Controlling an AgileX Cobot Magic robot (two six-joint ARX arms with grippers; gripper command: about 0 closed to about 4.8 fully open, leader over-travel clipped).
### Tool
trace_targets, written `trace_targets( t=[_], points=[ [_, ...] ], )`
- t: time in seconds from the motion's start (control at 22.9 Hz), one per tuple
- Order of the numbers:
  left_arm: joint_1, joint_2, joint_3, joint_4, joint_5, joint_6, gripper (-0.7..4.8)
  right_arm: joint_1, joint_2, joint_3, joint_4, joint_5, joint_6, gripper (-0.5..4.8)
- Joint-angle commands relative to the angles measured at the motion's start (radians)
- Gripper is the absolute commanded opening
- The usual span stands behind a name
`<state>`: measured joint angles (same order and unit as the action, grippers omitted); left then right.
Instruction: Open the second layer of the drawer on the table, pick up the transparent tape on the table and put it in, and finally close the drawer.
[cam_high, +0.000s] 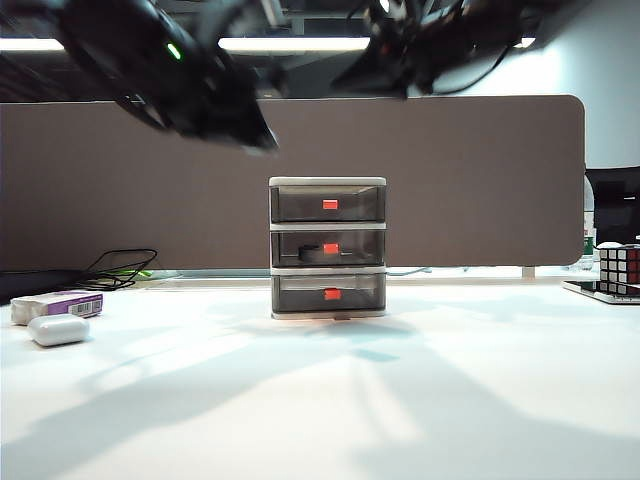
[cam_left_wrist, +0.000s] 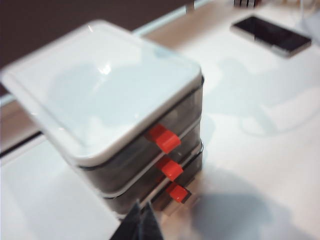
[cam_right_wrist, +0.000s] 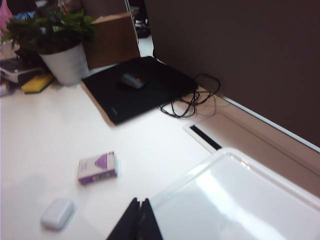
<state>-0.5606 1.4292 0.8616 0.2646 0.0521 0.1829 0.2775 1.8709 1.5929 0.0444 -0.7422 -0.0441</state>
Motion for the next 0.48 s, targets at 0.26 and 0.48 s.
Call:
trace_targets(
  t=[0.26, 0.48],
  points=[
    [0.001, -0.591, -0.337, -0.183, -0.093, -0.055, -0.06, 0.001, -0.364, -0.294, -0.143, 0.097, -0.084, -0.05],
    [0.001, -1.085, -0.51, -0.403, -0.129, -0.167, -0.06, 0.003, -0.734, -0.711, -0.129, 0.238, -0.051, -0.05]
  ],
)
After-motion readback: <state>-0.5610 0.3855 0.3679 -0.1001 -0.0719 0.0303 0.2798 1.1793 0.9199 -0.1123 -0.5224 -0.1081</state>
